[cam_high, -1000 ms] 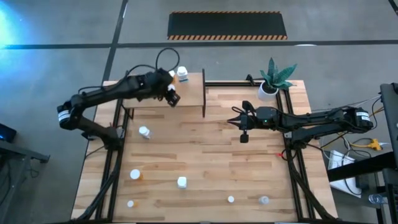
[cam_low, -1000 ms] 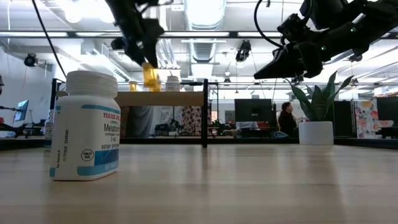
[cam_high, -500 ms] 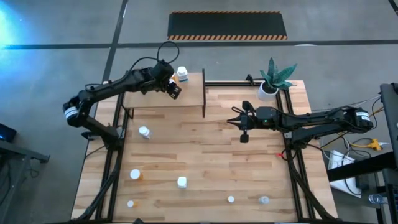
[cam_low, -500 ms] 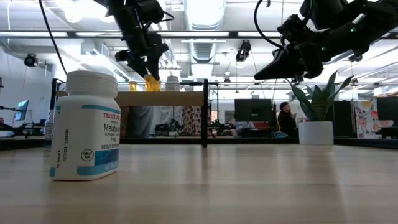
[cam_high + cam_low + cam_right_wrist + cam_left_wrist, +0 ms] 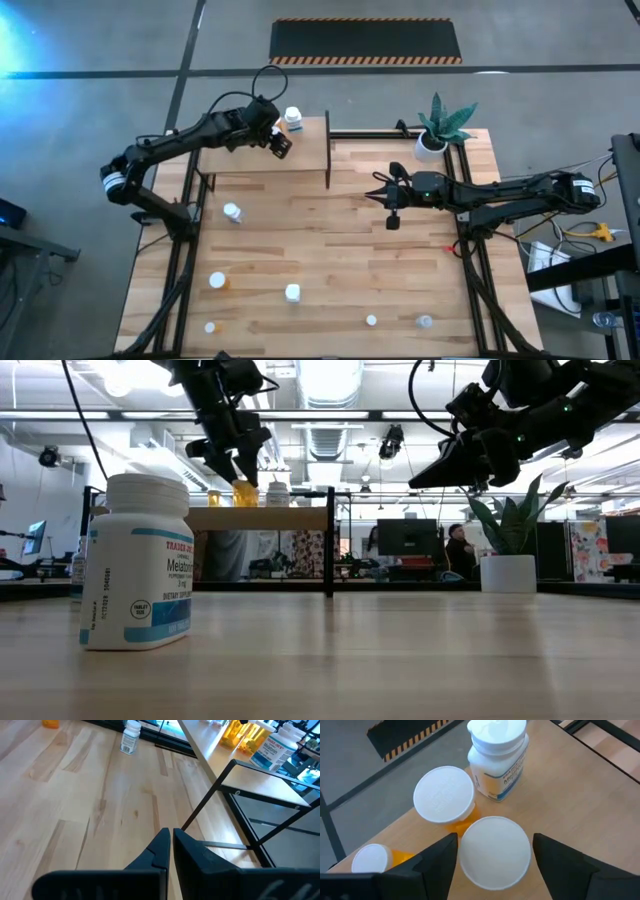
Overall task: Pick and place medicine bottles onto shelf by color
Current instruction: Put the right large orange pill bottle on the shelf aligned with the other large orange pill bottle, then put the top white pill bottle aligned with the other white pill bottle on the shelf
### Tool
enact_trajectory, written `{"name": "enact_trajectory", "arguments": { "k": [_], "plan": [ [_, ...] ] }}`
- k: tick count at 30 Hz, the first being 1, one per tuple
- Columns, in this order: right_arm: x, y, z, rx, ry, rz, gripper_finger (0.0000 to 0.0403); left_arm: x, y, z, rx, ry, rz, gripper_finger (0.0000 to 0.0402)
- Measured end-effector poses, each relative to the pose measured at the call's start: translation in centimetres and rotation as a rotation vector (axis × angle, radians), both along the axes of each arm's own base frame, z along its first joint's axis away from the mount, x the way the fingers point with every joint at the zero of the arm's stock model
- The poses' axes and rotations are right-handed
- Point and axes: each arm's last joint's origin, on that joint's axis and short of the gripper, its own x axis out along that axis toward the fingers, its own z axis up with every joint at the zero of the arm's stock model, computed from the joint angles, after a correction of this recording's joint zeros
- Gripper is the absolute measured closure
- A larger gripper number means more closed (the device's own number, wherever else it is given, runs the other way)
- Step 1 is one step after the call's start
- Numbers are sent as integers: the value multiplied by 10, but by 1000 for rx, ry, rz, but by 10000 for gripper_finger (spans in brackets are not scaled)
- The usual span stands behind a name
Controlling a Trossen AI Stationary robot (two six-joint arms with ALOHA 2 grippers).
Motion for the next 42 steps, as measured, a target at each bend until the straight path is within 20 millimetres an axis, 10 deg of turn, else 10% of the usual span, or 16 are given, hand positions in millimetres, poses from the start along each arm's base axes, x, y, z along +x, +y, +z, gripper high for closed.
{"name": "enact_trajectory", "arguments": {
  "k": [18, 27, 35, 42],
  "plan": [
    [0, 0, 0, 1, 0, -2, 390, 0, -6, 27, 86, -2, -85, 150],
    [0, 0, -1, -5, 11, 0, 390, -5, -63, 49, 92, 85, -386, 160],
    [-1, 0, -2, -6, 16, 0, 390, -13, -129, 20, -174, 319, -696, 241],
    [-1, 0, -3, -5, 17, -1, 390, -28, -143, -20, -438, 576, -732, 380]
  ]
}}
